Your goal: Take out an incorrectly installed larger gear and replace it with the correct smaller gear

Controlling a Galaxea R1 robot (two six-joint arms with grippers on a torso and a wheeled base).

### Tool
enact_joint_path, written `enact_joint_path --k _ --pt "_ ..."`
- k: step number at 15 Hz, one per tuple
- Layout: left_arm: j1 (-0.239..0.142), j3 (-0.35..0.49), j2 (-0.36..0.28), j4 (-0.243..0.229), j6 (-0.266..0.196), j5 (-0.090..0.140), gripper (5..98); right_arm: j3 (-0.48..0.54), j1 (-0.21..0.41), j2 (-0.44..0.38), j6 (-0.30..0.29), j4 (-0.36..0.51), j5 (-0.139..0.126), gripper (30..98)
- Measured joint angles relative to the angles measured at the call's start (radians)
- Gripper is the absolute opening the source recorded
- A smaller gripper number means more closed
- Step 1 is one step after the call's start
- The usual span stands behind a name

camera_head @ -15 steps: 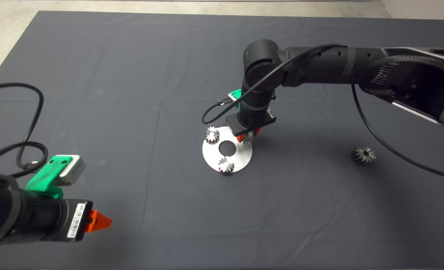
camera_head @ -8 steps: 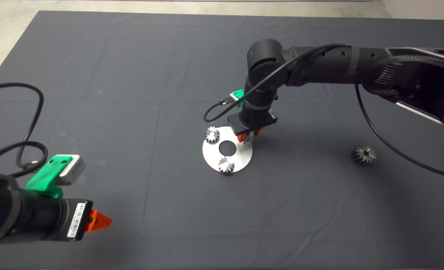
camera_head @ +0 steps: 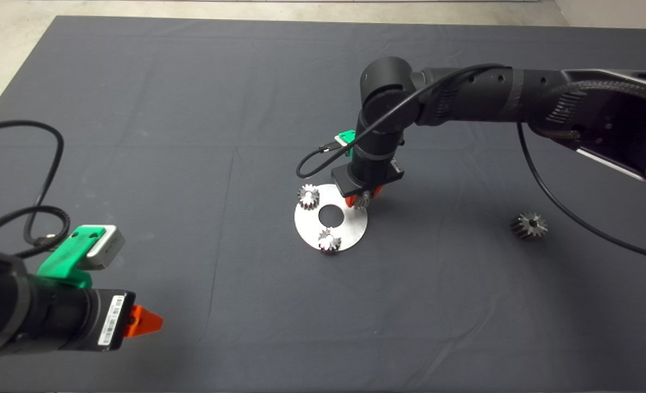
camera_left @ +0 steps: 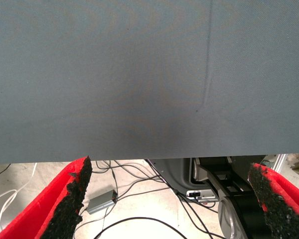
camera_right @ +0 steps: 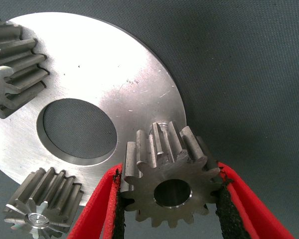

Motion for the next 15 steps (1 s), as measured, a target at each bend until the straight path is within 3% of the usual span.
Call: enact_joint_path --k 5,12,15 --pt "0.0 0.0 0.0 0.003 0.0 0.0 79.4 0.0 -0.002 0.001 -0.001 0.0 0.003 43.4" --pt "0.0 0.0 0.0 0.008 0.0 0.0 79.4 -0.001 -0.008 0.003 -0.027 -0.001 0.004 44.0" --pt "0.0 0.0 0.0 0.008 0.0 0.0 79.4 -0.005 -0.007 0.003 -0.036 -0.001 0.008 48.6"
